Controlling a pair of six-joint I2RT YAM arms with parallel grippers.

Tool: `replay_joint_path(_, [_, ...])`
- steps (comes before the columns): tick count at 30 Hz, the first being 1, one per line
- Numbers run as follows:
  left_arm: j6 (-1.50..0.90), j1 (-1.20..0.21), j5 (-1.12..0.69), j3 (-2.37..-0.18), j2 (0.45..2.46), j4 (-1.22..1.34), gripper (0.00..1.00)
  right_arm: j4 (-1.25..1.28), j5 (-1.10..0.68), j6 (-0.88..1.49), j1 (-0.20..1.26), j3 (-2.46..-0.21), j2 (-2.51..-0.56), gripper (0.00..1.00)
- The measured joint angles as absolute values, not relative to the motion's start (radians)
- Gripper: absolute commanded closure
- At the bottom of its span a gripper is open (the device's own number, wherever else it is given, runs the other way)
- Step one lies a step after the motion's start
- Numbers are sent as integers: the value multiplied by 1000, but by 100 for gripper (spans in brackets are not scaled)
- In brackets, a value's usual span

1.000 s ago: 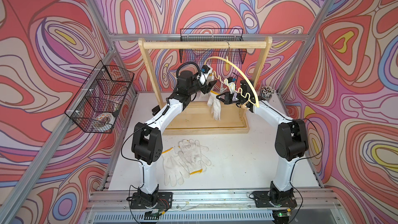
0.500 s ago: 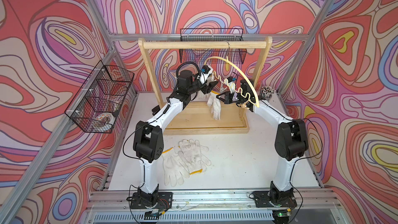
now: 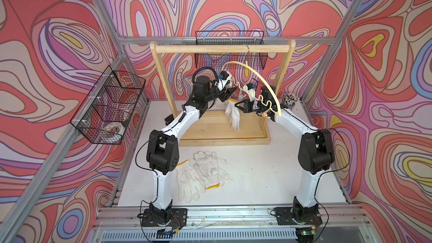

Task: Clip the gloves onto a hanger to dry
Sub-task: Open the clamp at the hanger, then clamp the glove onto the hanger.

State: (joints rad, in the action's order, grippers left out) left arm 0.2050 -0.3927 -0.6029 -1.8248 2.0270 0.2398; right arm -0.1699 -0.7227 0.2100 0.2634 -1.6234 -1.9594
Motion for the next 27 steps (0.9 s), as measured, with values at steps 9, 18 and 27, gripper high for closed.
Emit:
replay_joint_path(9, [189,-392,-605,-1826,2027,242,69,-170,-745,199,263,-1623,-1961,100])
replay_joint_path(18, [155,-379,-619,-1812,2020,260,89,-176,-814,141,263,-1627,-1961,100])
replay_joint_path(27, [64,-333,-686,-1808,2017,291,100,-169,-958,105,258,-1673,-1978,100])
